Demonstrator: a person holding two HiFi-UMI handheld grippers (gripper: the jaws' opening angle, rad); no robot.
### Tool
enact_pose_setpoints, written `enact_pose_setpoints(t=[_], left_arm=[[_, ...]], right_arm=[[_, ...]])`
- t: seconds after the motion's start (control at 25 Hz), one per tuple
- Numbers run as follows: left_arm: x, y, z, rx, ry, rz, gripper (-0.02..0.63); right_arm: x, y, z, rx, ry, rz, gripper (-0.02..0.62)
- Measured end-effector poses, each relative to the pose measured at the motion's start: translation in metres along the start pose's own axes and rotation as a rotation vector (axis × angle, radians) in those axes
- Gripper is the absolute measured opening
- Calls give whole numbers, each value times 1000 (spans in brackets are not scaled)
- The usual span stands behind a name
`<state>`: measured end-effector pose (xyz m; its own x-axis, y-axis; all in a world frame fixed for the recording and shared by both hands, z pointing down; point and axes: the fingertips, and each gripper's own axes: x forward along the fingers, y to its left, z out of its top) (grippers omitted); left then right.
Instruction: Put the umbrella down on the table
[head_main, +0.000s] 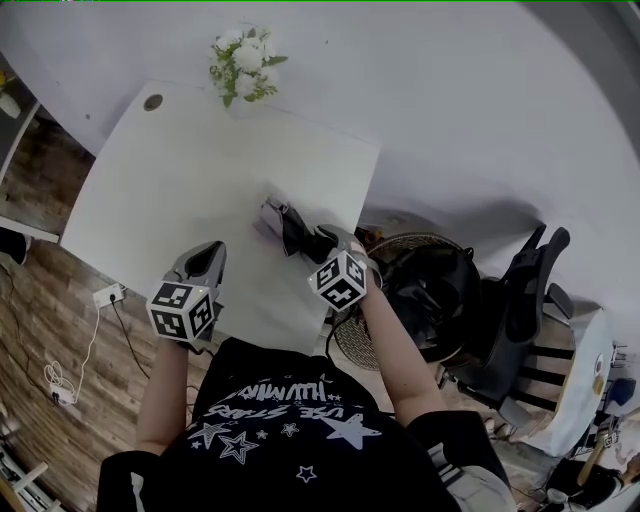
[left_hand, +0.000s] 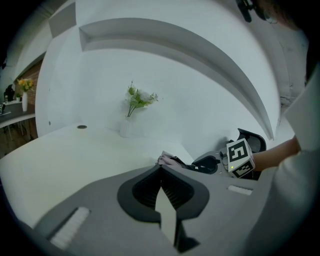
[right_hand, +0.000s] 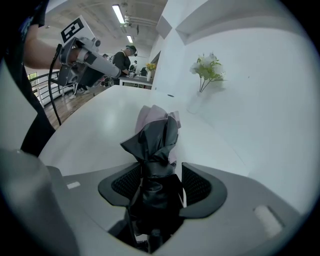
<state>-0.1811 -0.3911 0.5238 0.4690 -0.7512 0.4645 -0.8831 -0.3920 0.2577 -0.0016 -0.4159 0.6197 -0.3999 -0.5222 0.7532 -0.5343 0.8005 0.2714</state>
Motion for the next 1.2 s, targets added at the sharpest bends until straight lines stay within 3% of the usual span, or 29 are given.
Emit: enact_pose_setpoints(t=[0.2,0.56,1.2], left_arm=[[-10,-9,6,8,-28,14,3],[-30,-32,11,22,-84,40,3],[-86,-102,-31,-1,-129,102,3]], right_arm=[[-17,-3,9,12,-49,-20,261],[-62,-17,37,88,-221,-103,136],[-146,10,23,223,-391,-83,19]])
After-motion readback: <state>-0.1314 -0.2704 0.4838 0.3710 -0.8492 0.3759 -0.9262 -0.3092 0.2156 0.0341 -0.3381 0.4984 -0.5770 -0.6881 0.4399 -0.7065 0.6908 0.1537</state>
